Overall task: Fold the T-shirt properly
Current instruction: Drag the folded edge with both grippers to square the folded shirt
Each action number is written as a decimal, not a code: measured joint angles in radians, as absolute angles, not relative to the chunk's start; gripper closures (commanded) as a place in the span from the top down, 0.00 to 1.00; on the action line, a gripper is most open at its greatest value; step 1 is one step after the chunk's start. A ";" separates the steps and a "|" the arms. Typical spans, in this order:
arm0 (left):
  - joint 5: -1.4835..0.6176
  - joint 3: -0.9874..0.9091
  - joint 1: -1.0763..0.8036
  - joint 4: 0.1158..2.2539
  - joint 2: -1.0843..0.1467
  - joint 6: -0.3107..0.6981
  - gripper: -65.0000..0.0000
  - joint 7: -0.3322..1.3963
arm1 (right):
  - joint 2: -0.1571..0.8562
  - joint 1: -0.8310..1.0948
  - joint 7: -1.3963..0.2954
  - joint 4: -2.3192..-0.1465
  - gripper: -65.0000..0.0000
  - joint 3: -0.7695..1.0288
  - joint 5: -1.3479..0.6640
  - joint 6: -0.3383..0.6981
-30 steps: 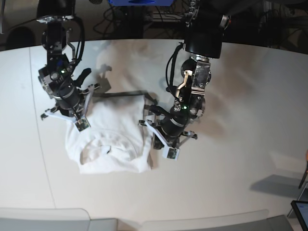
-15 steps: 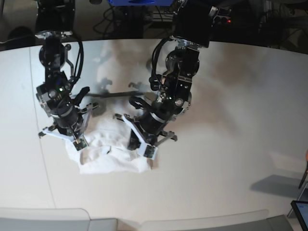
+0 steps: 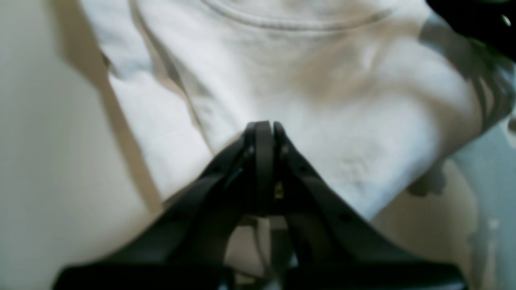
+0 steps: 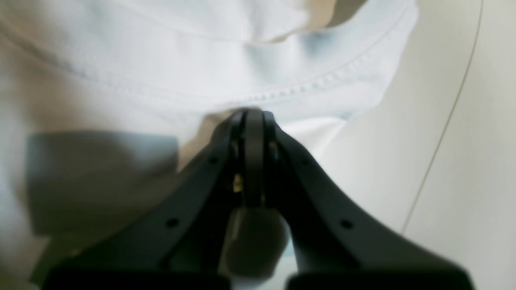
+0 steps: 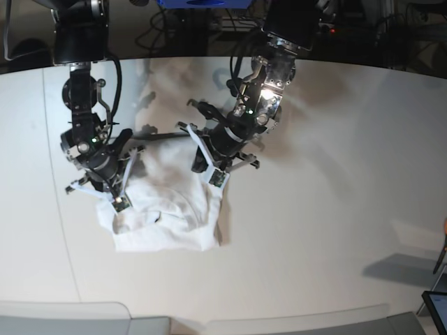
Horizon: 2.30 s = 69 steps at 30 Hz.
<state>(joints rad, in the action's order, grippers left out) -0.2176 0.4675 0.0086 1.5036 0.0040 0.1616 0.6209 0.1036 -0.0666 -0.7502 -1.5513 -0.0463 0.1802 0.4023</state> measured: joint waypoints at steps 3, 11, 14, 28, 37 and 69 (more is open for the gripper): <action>-0.217 0.467 0.003 1.509 -0.018 0.159 0.00 0.612 | 0.121 -0.064 -0.758 -1.618 0.02 -0.044 0.188 0.394; -0.207 0.406 -0.036 1.672 -0.025 0.150 0.00 0.656 | 0.116 -0.090 -0.794 -1.657 0.02 -0.046 0.184 0.396; -0.207 0.380 -0.015 1.683 0.008 0.150 0.00 0.646 | 0.115 -0.101 -0.794 -1.621 0.02 -0.046 0.185 0.396; -0.198 0.372 0.181 1.325 0.129 0.153 0.00 0.643 | 0.116 -0.106 -0.772 -1.563 0.02 -0.046 0.186 0.396; -0.199 0.381 0.017 1.602 0.026 0.148 0.00 0.640 | 0.133 0.065 -0.812 -1.816 0.02 -0.044 0.184 0.395; -0.195 0.372 -0.114 1.813 -0.112 0.150 0.00 0.619 | 0.020 0.249 -0.568 -1.928 0.02 0.033 0.181 0.397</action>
<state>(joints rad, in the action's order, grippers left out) -0.1951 0.3721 -0.1143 1.8130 -0.1123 0.1497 0.6189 0.0196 0.2493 -0.5682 -1.9278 0.0326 0.1814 0.3965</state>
